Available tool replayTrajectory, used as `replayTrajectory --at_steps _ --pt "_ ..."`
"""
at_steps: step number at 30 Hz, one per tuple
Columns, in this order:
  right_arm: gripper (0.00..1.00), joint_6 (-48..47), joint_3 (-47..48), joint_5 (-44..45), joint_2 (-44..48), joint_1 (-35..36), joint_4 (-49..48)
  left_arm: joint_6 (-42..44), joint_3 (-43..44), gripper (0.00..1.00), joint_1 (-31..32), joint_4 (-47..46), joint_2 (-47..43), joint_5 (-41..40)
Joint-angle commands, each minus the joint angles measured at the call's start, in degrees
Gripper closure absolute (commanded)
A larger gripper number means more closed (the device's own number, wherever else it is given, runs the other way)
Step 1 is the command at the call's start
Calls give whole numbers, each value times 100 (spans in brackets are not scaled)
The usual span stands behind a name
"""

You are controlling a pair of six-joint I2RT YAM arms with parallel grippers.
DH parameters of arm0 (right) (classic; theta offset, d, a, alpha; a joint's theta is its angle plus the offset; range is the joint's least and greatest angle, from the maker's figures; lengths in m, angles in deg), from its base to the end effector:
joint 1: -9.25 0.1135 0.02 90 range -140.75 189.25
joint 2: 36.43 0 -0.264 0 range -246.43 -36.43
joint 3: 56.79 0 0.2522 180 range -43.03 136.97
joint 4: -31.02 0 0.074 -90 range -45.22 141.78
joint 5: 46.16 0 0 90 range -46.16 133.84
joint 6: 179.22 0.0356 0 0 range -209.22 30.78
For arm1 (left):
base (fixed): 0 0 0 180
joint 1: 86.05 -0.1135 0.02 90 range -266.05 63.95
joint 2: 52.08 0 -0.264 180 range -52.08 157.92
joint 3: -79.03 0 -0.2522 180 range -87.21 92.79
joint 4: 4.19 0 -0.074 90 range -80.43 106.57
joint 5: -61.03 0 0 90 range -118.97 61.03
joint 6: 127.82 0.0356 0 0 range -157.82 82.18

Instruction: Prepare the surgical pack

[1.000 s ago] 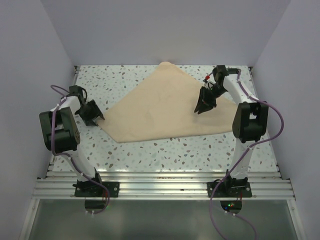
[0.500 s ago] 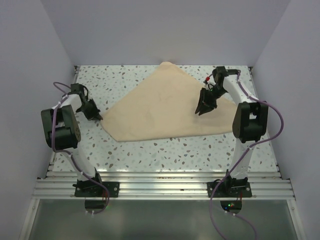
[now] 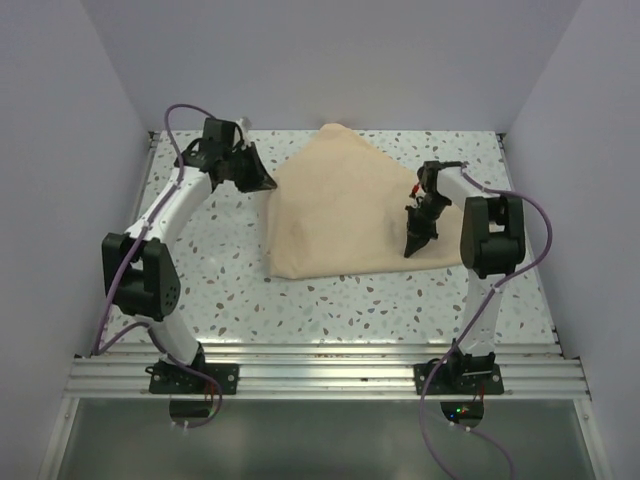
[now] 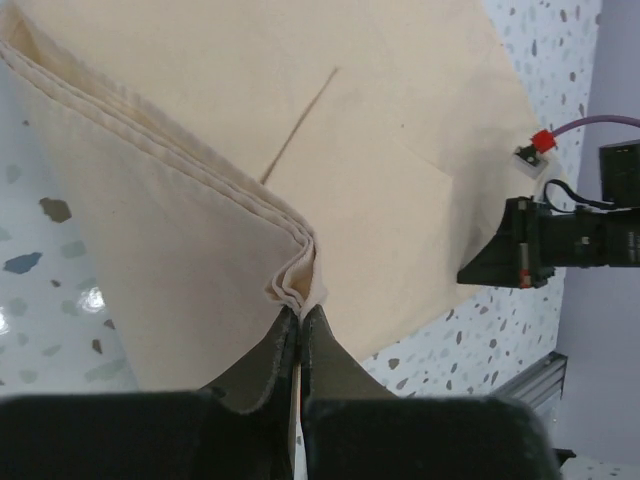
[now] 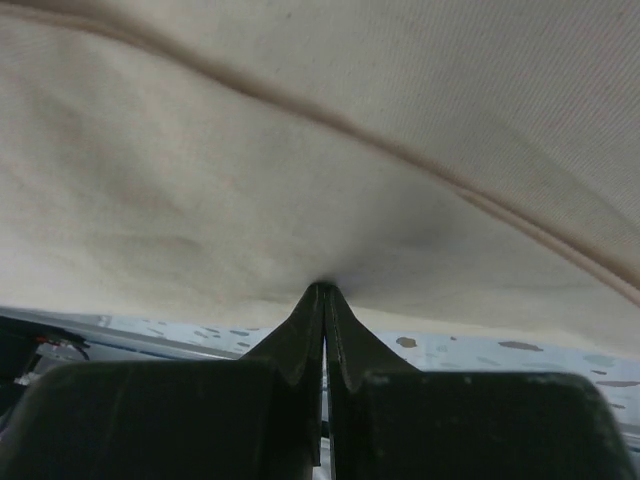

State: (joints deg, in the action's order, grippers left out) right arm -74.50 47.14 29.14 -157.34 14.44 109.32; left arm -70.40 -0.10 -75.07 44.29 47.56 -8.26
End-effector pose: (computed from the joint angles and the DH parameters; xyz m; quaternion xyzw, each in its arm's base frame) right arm 0.3844 0.0440 0.1584 -0.0882 -0.9868 -0.1180 0.0671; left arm 0.3797 -0.0865 0.3004 -0.1073 0.9121 -0.2885 0.2708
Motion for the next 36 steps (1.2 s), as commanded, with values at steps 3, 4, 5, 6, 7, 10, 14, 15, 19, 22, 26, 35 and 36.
replayTrajectory --at_steps 3,4,5,6,7,10,14,15,19,22,26,35,36 --pt "100 -92 149 652 -257 -44 -99 -583 841 100 605 -282 495 346" --pt "100 -101 176 731 -302 -71 -55 -592 964 100 694 -264 670 372" --pt "100 -101 202 740 -329 -88 -64 -601 1227 100 773 -229 767 399" --pt "100 -101 203 758 -355 -106 -55 -601 1369 100 930 -194 872 407" --pt "100 -92 203 775 -373 -106 -81 -601 1657 100 1002 -159 1082 416" --pt "100 -101 203 714 -451 -115 -99 -662 2194 100 1230 -97 1539 574" --pt "100 -110 290 521 -566 -115 -99 -706 2740 100 1459 -115 2085 715" --pt "100 -110 334 512 -583 -115 -90 -706 2845 100 1538 -106 2191 733" --pt "100 -75 528 380 -645 -97 -11 -724 3233 100 1679 -114 2718 838" --pt "100 -40 624 301 -671 -97 -2 -767 3373 100 1732 -246 2973 926" --pt "100 -39 642 319 -707 -89 33 -847 3611 100 1802 -290 3316 1066" --pt "100 -13 501 257 -724 -97 -73 -926 3901 100 2101 -325 3624 1216" --pt "100 -13 510 257 -724 -97 -81 -926 3893 100 2127 -325 3624 1216"
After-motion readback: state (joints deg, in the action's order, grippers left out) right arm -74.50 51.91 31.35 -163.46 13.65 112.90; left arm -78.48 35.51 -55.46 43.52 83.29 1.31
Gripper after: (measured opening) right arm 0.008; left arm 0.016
